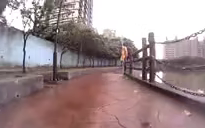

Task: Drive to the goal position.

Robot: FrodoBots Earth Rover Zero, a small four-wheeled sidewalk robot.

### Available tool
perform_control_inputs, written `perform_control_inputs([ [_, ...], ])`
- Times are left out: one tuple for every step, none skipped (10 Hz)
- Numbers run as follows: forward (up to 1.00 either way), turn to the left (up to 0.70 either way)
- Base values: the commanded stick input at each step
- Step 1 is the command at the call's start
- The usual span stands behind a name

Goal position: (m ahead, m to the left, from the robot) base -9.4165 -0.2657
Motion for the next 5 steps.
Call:
perform_control_inputs([
  [1.0,0.0],
  [1.0,0.0],
  [1.0,0.0],
  [1.0,0.0],
  [1.0,0.0],
])
